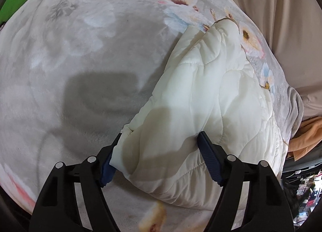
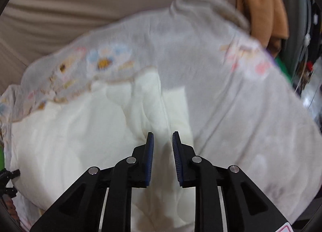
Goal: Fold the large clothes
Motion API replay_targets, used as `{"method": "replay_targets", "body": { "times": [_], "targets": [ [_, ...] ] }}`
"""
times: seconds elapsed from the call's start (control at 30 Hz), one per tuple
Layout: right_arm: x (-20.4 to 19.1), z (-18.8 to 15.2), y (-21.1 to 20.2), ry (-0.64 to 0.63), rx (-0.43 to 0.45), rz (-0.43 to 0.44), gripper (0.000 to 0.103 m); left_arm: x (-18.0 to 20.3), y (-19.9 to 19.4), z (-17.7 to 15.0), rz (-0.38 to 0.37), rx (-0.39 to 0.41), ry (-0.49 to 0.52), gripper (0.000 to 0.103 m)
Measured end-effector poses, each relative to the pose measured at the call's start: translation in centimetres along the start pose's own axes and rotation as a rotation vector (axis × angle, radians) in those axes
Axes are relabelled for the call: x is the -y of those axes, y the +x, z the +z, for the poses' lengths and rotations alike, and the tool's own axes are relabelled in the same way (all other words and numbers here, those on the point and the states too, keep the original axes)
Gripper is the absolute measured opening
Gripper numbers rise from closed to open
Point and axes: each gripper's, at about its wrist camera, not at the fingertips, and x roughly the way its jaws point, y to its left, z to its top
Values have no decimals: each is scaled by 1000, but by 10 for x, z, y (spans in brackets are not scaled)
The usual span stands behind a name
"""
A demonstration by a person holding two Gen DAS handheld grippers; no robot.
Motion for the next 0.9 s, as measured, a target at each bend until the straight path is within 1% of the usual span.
{"method": "replay_targets", "body": {
  "times": [0.03, 0.1, 0.13, 0.2, 0.23, 0.3, 0.33, 0.4, 0.47, 0.5, 0.6, 0.67, 0.77, 0.8, 0.83, 0.9],
  "targets": [
    [-7, -1, -18, -25, 43, -2, 21, 1, -1, 0, 1, -1, -1, 67],
    [-31, -10, -39, -112, 70, 42, 21, 2, -3, 0, -3, 1, -2, 55],
    [-49, -19, -43, -175, 53, 93, 19, 2, -6, 0, -8, 4, 1, 51],
    [-88, -41, -38, -297, -7, 195, 3, 5, -12, 0, -15, 10, 13, 34],
    [-106, -53, -33, -348, -34, 232, 0, 8, -18, 0, -24, 17, 27, 31],
    [-139, -79, -22, -452, -84, 281, 0, 15, -31, 0, -50, 37, 45, 23],
    [-150, -89, -15, -486, -110, 295, 0, 19, -38, -1, -62, 49, 57, 22],
    [-164, -106, 3, -528, -167, 302, 0, 33, -54, -2, -86, 75, 90, 19],
    [-167, -117, 18, -557, -185, 293, 0, 53, -74, -6, -140, 99, 137, 17],
    [-167, -120, 22, -561, -184, 296, 0, 62, -80, -9, -158, 107, 159, 16],
    [-162, -119, 31, -525, -192, 329, 0, 105, -102, -22, -207, 146, 284, 15],
    [-156, -116, 34, -485, -205, 357, 0, 141, -113, -36, -248, 162, 379, 14],
    [-144, -111, 33, -394, -229, 406, 0, 193, -114, -55, -317, 139, 503, 14],
    [-136, -109, 28, -350, -232, 427, 0, 205, -111, -61, -330, 129, 537, 14],
    [-128, -108, 22, -318, -226, 442, 0, 225, -105, -70, -337, 114, 587, 14],
    [-106, -106, 2, -262, -198, 461, 0, 258, -90, -89, -341, 78, 664, 13]
  ]
}}
